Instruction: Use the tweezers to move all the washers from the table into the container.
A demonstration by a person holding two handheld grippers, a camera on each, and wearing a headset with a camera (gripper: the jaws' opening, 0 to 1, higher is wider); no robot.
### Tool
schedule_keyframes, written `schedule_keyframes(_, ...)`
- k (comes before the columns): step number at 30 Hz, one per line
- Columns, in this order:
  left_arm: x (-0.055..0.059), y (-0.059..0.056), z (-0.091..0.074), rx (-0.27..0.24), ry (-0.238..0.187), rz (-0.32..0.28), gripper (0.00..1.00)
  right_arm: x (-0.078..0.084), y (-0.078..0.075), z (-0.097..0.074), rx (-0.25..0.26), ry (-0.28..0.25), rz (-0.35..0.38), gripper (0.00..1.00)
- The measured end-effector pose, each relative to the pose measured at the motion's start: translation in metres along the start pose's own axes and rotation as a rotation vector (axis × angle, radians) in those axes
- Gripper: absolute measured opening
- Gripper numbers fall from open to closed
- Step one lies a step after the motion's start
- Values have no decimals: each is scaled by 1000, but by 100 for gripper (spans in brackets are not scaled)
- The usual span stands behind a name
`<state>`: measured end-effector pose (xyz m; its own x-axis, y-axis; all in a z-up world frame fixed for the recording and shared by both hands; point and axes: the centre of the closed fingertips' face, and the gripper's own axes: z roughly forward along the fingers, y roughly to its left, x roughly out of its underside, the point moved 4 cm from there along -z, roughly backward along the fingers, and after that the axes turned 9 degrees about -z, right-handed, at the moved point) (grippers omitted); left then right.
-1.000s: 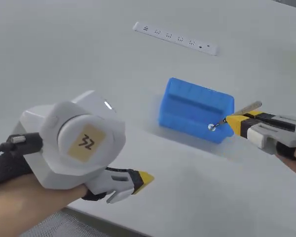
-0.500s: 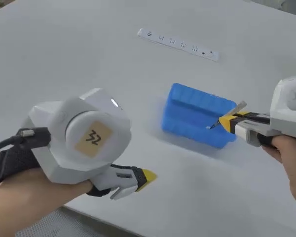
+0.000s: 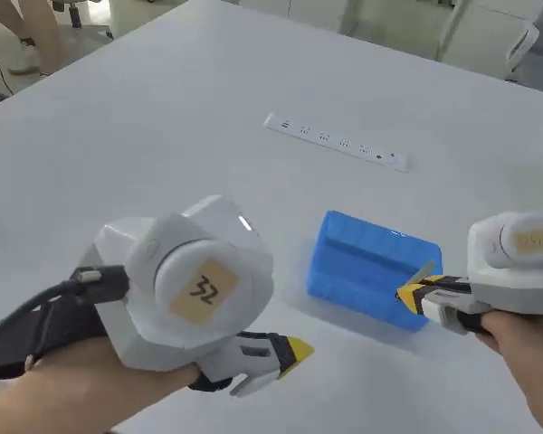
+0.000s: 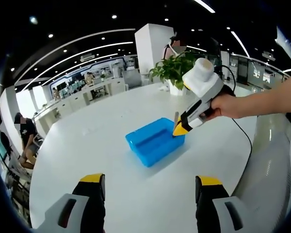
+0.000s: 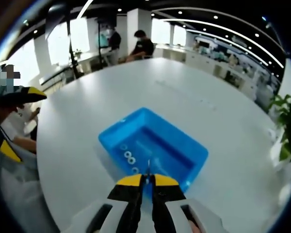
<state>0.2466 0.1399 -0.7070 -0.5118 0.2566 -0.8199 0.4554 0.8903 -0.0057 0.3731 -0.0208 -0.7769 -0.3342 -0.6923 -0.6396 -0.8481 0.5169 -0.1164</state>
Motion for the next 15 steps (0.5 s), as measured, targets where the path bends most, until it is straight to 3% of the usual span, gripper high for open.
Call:
schedule_keyframes(2,-6,-3,0,18,-14,-3,71,4,0,3,-18,31,12,4)
schedule_keyframes(5,-14,-10,-1,52,-36,-16,62,4,3,1,-17,24,14,4)
schedule_keyframes(8,-24,-14,-3,58,-61,41,49,3,4,0,-14,27,5,4)
schedule_keyframes(11,-35,-15,-5,56,-86,83,35,-9,2,-12,0,-5,-14,4)
schedule_keyframes(15,-55,-16,-7,100,-121,132,25,-23,8,-37,8,-54,-53,4)
